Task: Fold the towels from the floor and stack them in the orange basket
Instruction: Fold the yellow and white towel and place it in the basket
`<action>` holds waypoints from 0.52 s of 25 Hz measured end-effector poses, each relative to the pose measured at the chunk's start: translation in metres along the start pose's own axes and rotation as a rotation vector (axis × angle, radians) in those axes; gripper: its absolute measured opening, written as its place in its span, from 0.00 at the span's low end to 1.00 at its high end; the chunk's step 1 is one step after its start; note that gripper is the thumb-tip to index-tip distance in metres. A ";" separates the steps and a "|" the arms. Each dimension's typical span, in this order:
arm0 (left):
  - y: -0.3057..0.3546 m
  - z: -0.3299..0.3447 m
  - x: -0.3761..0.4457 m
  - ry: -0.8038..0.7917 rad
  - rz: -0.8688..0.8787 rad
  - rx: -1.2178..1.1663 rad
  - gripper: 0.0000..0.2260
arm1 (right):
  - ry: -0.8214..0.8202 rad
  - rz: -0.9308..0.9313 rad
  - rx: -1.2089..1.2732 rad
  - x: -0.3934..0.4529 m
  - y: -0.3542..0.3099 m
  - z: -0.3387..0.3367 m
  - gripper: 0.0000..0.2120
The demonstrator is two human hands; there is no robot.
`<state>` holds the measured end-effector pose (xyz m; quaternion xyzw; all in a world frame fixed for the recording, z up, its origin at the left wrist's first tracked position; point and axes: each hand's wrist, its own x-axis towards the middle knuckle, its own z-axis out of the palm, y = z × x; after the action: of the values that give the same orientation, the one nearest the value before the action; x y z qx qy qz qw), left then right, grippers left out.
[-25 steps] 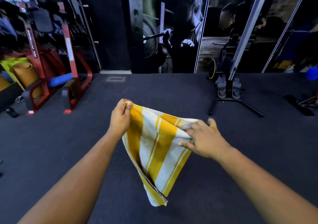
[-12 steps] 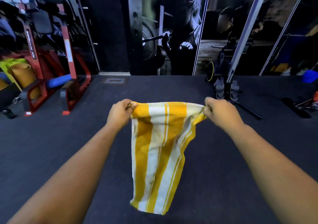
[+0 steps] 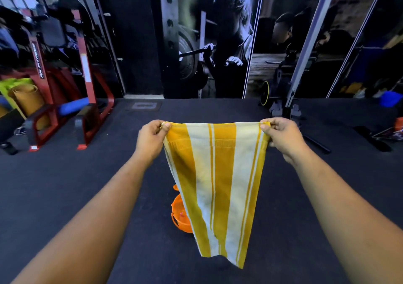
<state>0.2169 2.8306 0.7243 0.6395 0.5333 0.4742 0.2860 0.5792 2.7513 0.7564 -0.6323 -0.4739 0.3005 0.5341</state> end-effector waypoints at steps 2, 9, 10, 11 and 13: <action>0.003 0.000 -0.008 -0.003 0.007 -0.076 0.09 | 0.080 -0.036 0.099 -0.006 0.002 -0.005 0.04; 0.023 0.006 -0.013 0.032 -0.040 -0.250 0.11 | 0.124 -0.143 0.391 -0.010 0.005 -0.005 0.08; 0.028 0.008 -0.012 0.036 -0.047 -0.277 0.12 | 0.116 -0.132 0.488 -0.008 0.003 -0.004 0.08; 0.033 0.011 -0.011 0.026 -0.051 -0.301 0.12 | 0.106 -0.112 0.576 -0.007 0.005 -0.002 0.09; 0.040 0.018 -0.013 -0.033 -0.038 -0.274 0.11 | 0.095 -0.032 0.645 -0.010 0.020 0.005 0.08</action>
<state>0.2500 2.8101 0.7487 0.5919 0.4708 0.5266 0.3883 0.5763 2.7446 0.7347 -0.4363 -0.3387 0.3969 0.7330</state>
